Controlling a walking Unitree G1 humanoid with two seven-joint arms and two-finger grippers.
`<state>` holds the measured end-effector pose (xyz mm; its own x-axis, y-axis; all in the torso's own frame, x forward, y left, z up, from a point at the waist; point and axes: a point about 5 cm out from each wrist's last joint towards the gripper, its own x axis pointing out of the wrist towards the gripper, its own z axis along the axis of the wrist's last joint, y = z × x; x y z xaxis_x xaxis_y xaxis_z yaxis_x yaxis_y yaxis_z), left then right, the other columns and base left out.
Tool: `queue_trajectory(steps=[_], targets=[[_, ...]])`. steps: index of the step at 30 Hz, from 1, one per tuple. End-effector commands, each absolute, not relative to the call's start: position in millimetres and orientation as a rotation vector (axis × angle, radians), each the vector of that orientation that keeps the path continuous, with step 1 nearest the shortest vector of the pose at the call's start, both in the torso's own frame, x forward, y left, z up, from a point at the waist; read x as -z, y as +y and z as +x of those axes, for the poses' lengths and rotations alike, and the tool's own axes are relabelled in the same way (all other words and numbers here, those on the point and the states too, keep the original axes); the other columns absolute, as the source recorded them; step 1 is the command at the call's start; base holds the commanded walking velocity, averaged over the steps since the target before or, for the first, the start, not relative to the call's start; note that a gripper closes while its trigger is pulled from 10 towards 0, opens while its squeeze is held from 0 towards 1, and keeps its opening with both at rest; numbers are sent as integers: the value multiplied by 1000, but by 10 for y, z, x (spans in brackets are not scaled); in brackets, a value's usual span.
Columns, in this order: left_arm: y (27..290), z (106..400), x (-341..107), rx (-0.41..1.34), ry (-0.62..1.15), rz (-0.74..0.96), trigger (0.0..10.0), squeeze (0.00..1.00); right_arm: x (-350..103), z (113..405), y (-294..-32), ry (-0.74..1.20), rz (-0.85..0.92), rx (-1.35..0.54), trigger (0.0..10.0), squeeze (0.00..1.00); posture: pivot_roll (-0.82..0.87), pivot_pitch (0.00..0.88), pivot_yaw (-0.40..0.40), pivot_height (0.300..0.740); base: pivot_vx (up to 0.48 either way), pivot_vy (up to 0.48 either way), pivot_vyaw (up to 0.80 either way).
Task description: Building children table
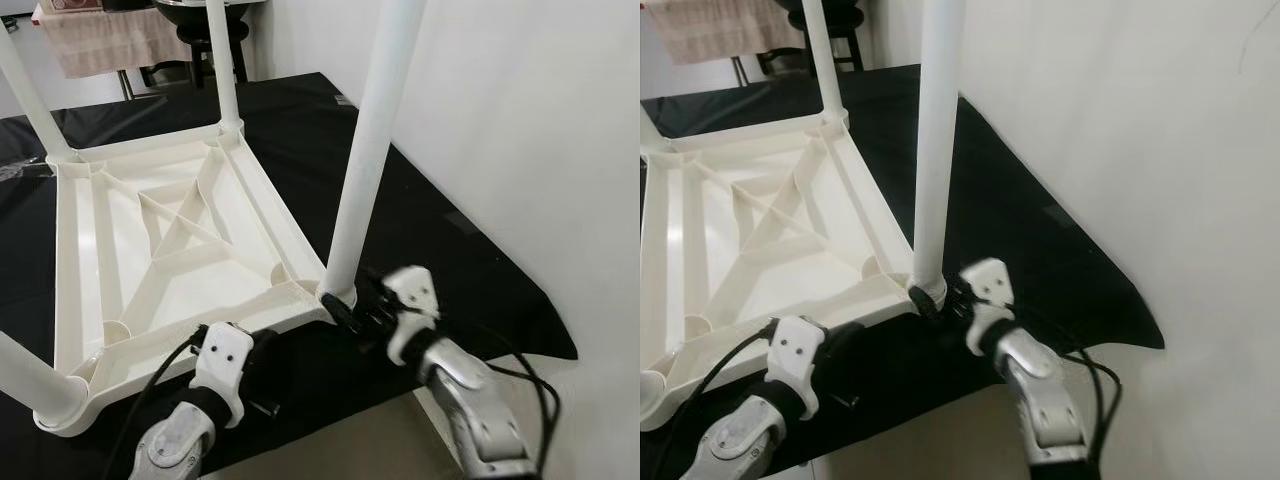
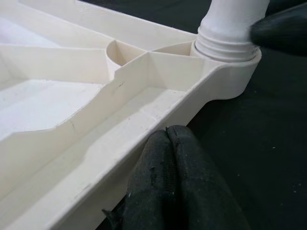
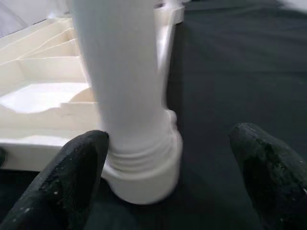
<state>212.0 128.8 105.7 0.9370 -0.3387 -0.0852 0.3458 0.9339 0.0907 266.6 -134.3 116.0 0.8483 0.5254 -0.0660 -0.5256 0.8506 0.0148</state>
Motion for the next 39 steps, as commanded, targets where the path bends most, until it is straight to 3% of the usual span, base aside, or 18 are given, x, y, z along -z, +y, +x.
queue_trajectory(steps=[1, 2, 3, 4, 5, 27, 39], targets=[[1335, 2081, -1103, 313, 54, 120, 10000, 0, -1136, 2553, -1487, 73, -14, -511, 10000, 980, 16, 80, -46, 740, 0, 0, 0], [1335, 2081, -1103, 313, 54, 120, 10000, 0, -1136, 2553, -1487, 73, -14, -511, 10000, 980, 16, 80, -46, 740, 0, 0, 0], [1339, 2053, -1108, 307, 56, 120, 10000, 0, -1115, 2505, -1557, 83, -23, -479, 10000, 275, 11, 81, -43, 740, 0, 0, 0], [1339, 2053, -1108, 307, 56, 120, 10000, 0, -1115, 2505, -1557, 83, -23, -479, 10000, 275, 11, 81, -43, 740, 0, 0, 0], [1343, 2028, -1110, 301, 58, 122, 10000, 0, -1102, 2472, -1623, 88, -30, -447, 10000, 0, 5, 82, -41, 740, 0, 0, 0], [1362, 2095, -1038, 289, 101, 121, 10000, 0, -963, 2453, -1852, 173, -80, -261, 10000, 0, -1, 78, -29, 740, 0, 0, 0], [1377, 2144, -997, 272, 115, 121, 10000, 0, -930, 2473, -1839, 185, -108, -258, 10000, 0, -7, 71, -28, 740, 0, 0, 0]])
